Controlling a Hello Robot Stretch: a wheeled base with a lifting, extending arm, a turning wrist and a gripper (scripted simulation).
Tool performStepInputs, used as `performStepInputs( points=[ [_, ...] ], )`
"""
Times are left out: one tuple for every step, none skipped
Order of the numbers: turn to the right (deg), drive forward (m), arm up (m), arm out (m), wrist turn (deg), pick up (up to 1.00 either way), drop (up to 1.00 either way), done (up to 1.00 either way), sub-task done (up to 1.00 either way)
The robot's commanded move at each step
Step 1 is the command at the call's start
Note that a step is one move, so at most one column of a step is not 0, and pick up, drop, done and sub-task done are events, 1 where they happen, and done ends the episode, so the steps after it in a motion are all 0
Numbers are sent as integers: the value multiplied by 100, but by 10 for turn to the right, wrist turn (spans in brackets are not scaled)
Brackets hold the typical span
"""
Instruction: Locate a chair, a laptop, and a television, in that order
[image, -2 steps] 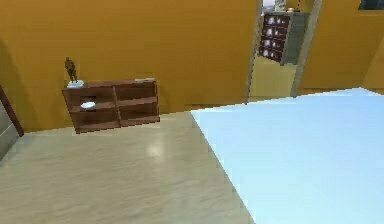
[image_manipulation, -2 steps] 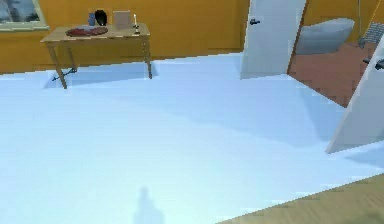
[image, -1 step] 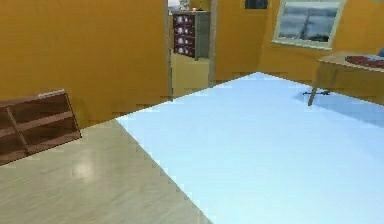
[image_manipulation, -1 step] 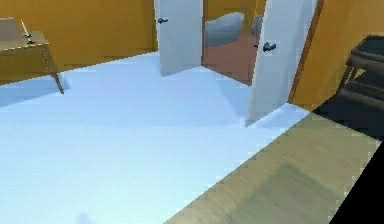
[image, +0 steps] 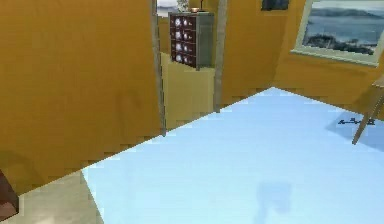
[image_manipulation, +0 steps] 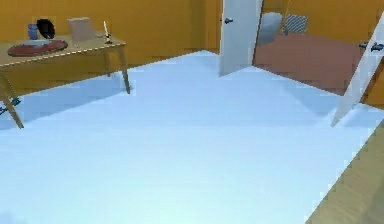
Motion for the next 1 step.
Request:
performStepInputs(
  points=[
    [30,0,0,0,0,0,0,0,0]
  ],
)
